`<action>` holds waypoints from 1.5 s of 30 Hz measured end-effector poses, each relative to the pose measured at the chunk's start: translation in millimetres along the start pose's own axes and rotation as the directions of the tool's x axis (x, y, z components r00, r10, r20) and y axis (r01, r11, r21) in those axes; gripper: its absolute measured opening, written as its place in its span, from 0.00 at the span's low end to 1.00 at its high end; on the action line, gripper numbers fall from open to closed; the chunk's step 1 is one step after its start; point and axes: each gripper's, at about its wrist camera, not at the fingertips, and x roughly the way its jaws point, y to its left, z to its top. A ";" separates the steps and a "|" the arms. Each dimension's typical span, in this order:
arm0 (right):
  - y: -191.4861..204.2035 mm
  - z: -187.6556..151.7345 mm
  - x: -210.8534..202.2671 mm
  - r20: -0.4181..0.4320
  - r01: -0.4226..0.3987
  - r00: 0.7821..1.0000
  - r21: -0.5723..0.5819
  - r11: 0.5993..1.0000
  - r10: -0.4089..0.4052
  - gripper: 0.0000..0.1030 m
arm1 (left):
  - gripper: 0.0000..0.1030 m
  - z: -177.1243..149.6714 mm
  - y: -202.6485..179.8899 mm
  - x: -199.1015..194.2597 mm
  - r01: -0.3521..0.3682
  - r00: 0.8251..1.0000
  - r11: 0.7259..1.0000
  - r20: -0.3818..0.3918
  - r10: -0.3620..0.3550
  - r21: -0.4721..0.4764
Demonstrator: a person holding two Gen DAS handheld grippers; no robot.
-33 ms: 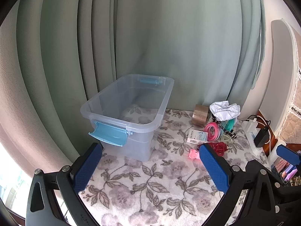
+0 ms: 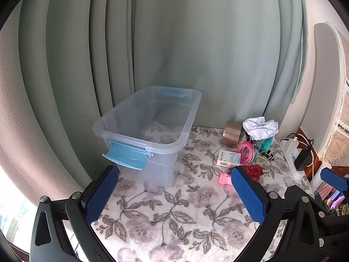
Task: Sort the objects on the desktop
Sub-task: 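Move both tools toward the cluster of small items beside the bin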
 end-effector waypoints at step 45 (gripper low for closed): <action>-49.3 -13.9 -0.2 0.020 -0.030 0.999 0.106 0.994 0.028 1.00 | 1.00 6.4 -50.1 9.8 0.015 1.000 0.994 0.007 -0.016 0.104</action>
